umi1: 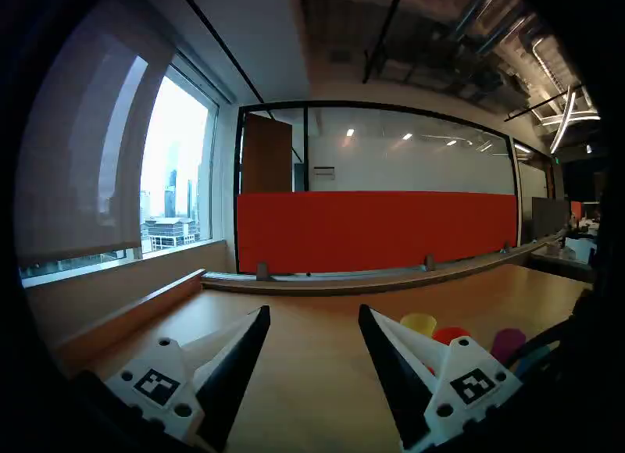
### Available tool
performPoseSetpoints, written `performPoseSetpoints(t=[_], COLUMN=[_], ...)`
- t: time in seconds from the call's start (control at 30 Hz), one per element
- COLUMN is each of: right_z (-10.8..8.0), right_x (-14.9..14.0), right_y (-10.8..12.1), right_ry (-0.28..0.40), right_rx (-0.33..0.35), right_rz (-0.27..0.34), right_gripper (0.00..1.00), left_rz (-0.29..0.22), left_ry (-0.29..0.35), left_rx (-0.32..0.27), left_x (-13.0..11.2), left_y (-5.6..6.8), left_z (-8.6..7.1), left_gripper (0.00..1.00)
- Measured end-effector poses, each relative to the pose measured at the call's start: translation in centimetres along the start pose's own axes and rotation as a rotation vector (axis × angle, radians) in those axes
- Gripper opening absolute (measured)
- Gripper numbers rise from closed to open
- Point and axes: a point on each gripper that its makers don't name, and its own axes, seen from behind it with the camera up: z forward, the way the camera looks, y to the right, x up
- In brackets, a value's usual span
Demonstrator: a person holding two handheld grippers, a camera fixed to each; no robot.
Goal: Pour water
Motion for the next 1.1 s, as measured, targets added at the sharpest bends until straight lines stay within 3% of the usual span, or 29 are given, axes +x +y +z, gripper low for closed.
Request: performPoseSetpoints(t=[0.4, 0.8, 1.1], right_z=[-1.2, -1.2, -1.4], right_x=[-0.5, -0.4, -0.4], right_y=[0.2, -0.7, -0.2], right_ry=[-0.021, -0.044, -0.048], right_rx=[-0.001, 0.003, -0.007], right_rz=[0.01, -0.034, -0.015], right_gripper=[1.0, 1.0, 1.0], left_rz=[-0.069, -0.045, -0.054], left_ry=[-0.001, -0.005, 0.0], left_rx=[0.025, 0.028, 0.022], left_x=[-3.2, -5.5, -6.4], left_y=[0.8, 1.9, 2.5], left_z=[-0.1, -0.2, 0.0], left_gripper=[0.83, 0.83, 0.83])
